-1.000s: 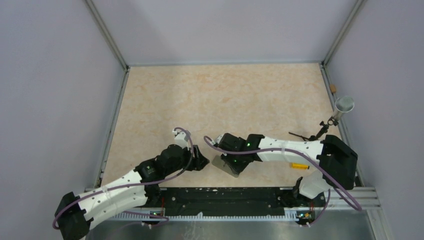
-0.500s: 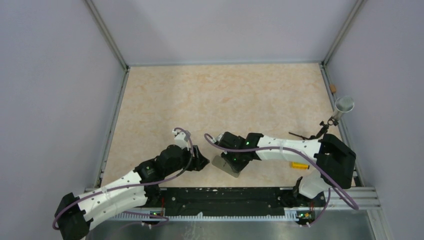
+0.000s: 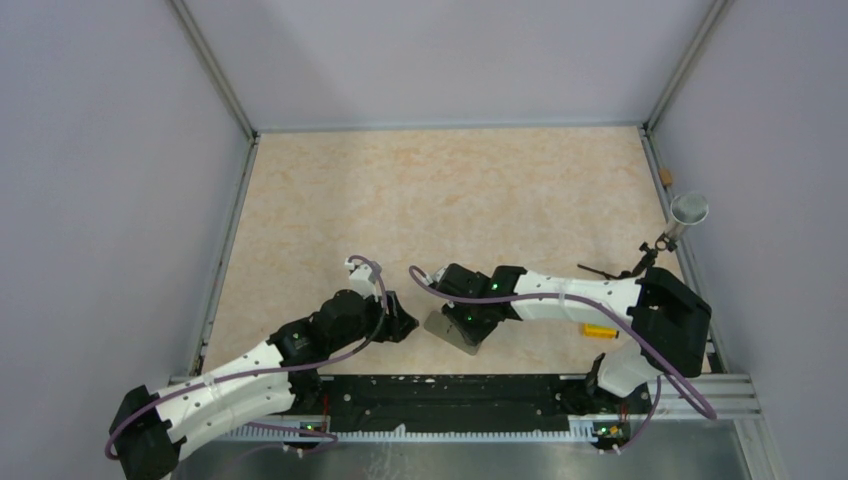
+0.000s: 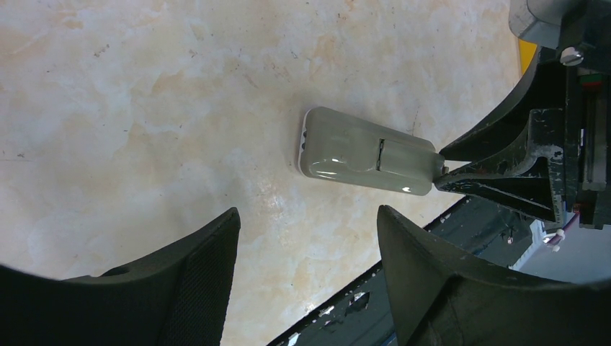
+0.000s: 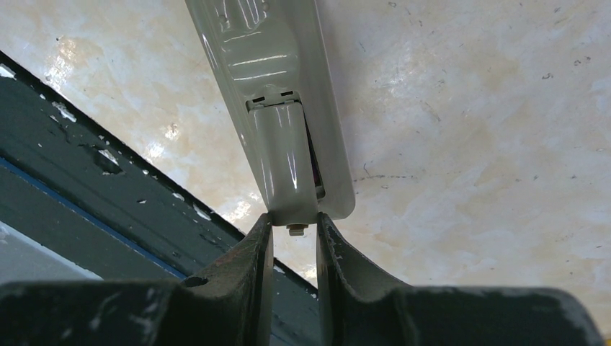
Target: Load the batteries into the remote control
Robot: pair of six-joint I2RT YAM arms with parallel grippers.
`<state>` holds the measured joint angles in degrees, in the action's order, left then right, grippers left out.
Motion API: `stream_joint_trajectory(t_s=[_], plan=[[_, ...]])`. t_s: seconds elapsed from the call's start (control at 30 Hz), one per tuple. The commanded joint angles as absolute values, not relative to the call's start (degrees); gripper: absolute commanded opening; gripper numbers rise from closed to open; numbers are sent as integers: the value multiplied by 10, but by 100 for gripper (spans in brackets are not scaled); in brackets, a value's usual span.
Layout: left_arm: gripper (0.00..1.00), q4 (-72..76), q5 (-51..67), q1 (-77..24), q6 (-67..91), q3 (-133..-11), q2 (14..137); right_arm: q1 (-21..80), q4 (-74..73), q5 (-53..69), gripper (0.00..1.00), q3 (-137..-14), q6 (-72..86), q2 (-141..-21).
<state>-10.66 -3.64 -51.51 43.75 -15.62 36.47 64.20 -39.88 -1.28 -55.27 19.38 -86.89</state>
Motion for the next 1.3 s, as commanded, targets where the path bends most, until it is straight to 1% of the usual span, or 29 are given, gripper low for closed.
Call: stream_joint_trajectory(t_s=[0.0, 0.73, 0.83, 0.97, 1.0, 1.07, 1.2, 1.27], plan=[[71, -86, -30, -514, 431, -152, 357, 635, -386, -22, 0, -576, 203, -874], [71, -87, -29, -513, 429, -150, 356, 630, -388, -25, 0, -591, 201, -874], [71, -88, -28, -513, 430, -149, 357, 629, -382, -25, 9, -588, 193, -858], [71, -91, -19, -513, 430, -149, 361, 630, -341, -24, 18, -561, 183, -827], [71, -93, -12, -513, 429, -151, 365, 630, -324, -19, 23, -550, 184, -816], [70, -99, 26, -513, 424, -155, 376, 629, -289, -6, 28, -526, 185, -795], [68, -90, 70, -514, 439, -150, 405, 636, -260, 39, 33, -508, 181, -779], [68, -79, 83, -514, 450, -143, 417, 662, -243, 35, 35, -501, 171, -775]])
